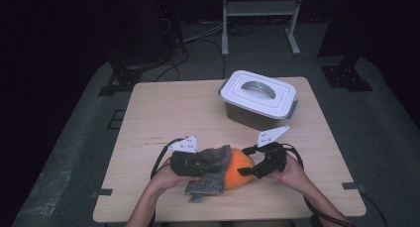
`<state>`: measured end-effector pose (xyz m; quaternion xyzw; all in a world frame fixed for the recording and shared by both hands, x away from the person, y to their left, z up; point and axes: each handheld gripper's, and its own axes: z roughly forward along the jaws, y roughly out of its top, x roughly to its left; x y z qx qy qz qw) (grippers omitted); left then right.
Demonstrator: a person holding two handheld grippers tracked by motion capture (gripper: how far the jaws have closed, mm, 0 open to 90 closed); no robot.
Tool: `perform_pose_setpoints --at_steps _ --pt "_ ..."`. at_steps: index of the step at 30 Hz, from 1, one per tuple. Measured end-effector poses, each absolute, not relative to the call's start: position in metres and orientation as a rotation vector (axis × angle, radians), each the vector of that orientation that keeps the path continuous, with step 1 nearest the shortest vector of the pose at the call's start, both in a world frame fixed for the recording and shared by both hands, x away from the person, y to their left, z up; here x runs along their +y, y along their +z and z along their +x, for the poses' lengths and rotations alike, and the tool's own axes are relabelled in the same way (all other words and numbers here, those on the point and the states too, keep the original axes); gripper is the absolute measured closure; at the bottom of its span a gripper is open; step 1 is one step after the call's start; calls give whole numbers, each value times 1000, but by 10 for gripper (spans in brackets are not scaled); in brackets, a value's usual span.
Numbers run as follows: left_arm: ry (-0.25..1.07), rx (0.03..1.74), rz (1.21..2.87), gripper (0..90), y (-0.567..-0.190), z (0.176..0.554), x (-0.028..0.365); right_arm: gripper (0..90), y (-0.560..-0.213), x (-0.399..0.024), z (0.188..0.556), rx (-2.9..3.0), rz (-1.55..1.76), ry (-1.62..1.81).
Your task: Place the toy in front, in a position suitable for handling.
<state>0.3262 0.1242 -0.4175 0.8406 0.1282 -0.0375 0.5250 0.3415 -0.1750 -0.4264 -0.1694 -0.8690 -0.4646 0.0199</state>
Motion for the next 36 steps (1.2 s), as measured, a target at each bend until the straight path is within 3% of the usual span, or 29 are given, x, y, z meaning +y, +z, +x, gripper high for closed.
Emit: perform_pose_setpoints --at_steps 4,15,23,28,36 --pt "-76 330 2019 762 -419 329 131 310 -427 -178 343 -2703 -514 -1426" --pt "-55 362 2026 761 -423 330 139 312 -428 -180 340 -2713 -513 -1427" --pt "-54 295 1986 761 -412 325 126 323 -423 -168 331 -2760 -442 -1437" --pt "-18 359 2059 761 -421 329 140 357 -427 -179 337 -2739 -462 -1420" --pt "-57 371 2009 760 -425 332 147 353 -427 -179 335 -2741 -464 -1429"
